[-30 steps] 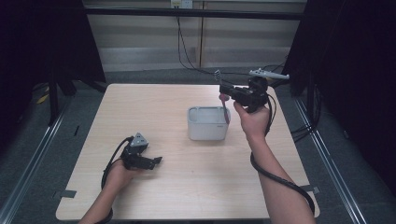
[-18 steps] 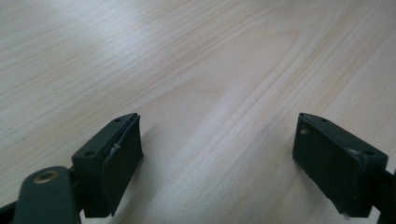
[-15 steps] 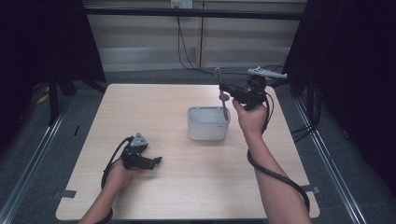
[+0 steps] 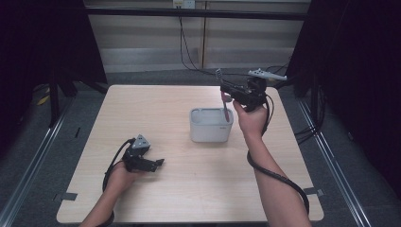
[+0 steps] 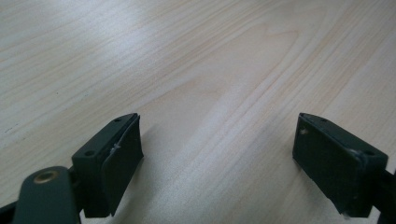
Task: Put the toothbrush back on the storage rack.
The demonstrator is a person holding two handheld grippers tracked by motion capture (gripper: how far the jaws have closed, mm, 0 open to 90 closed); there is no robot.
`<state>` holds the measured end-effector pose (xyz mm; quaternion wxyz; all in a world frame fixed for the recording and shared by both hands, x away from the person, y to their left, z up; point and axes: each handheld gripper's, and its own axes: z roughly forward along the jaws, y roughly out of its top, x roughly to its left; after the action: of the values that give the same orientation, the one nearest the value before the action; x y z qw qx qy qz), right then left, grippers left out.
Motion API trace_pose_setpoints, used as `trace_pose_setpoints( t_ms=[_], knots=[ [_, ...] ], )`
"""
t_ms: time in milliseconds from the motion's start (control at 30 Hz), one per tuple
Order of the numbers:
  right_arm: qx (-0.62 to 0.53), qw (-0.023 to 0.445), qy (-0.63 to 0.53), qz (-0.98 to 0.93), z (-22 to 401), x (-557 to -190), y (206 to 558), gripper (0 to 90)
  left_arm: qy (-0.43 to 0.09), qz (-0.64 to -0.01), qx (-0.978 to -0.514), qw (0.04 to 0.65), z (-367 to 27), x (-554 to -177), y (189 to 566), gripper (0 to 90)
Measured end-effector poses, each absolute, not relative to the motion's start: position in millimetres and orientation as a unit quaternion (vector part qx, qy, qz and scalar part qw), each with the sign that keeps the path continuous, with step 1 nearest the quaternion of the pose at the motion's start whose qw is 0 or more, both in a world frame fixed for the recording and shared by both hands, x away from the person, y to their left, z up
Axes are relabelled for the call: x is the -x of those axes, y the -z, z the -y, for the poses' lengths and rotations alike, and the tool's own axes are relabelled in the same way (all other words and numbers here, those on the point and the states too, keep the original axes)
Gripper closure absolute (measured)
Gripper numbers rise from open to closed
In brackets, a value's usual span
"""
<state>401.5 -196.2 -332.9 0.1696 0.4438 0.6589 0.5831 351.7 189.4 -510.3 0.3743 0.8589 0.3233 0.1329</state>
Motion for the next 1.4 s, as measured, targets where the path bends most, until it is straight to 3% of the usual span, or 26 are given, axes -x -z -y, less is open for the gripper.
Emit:
trace_pose_setpoints(
  t_ms=[1400],
  knots=[
    [-0.473, 0.179, -0.575, -0.643, 208.2, -406.8, 367.5, 82.6, -0.131, -0.321, -0.861, 0.372, -189.8, -351.8, 509.9, 15.4]
  ],
)
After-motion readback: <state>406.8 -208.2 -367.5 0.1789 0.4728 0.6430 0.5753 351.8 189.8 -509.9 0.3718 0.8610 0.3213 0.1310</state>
